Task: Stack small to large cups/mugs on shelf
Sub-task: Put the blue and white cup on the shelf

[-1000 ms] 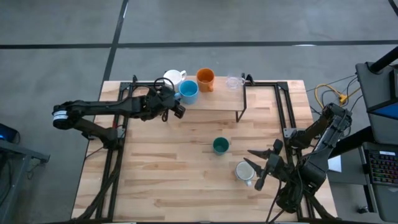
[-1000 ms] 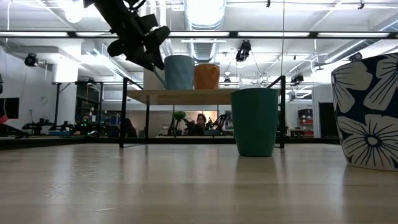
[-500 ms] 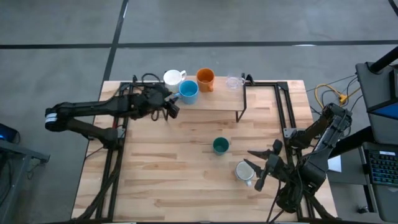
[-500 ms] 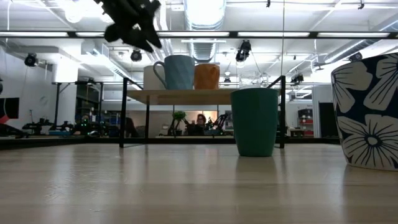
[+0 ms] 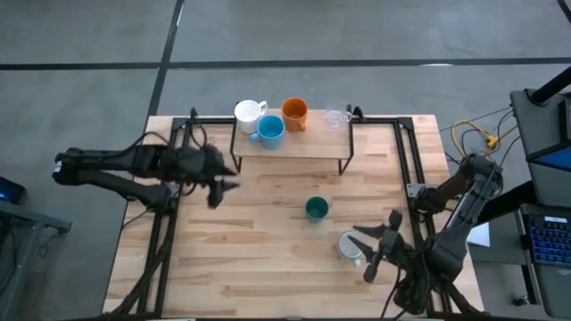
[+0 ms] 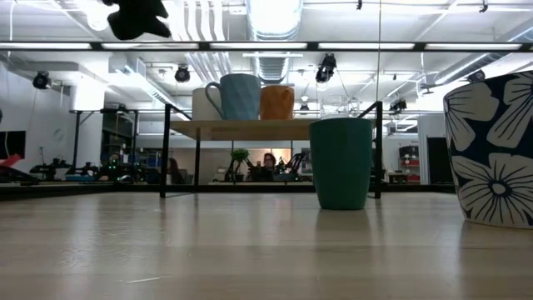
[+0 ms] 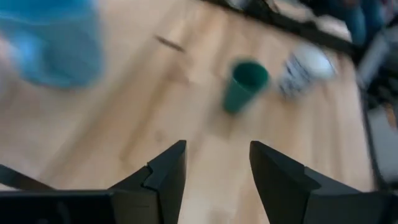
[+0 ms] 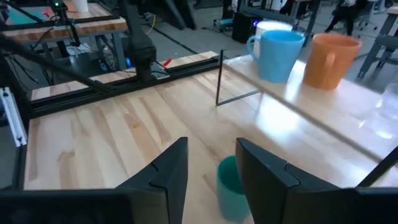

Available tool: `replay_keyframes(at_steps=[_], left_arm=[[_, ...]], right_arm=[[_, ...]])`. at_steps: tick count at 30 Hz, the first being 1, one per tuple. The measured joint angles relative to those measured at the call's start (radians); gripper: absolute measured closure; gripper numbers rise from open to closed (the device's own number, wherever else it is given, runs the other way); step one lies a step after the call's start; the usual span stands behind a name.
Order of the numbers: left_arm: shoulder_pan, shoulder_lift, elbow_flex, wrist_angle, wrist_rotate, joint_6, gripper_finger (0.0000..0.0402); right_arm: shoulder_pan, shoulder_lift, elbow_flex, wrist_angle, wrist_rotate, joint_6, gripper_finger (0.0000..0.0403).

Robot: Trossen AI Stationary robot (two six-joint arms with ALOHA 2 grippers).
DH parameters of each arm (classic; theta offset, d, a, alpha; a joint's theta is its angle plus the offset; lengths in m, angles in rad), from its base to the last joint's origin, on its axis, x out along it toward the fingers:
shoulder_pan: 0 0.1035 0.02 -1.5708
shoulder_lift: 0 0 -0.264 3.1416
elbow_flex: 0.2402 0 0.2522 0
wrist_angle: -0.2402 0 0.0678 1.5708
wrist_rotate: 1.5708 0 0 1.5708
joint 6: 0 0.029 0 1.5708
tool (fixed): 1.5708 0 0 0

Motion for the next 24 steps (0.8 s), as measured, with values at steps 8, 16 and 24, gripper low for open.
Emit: replay_keyframes(at_steps=[8, 16, 24], left_arm=[[-0.242, -0.011, -0.037, -0.065, -0.044, -0.095, 0.0240], [-0.341, 0.036, -0.103, -0.066, -0.101, -0.160, 0.0240], [-0.345, 0.103, -0.168, -0.033, -0.177, -0.194, 0.0240]], right_arm=[[0.084, 0.172, 0.000, 0.018, -0.109, 0.190, 0.0269], [0.119, 0.286, 0.000, 0.031, -0.244, 0.324, 0.0222], [0.119, 0.328, 0.000, 0.056, -0.196, 0.390, 0.0169]])
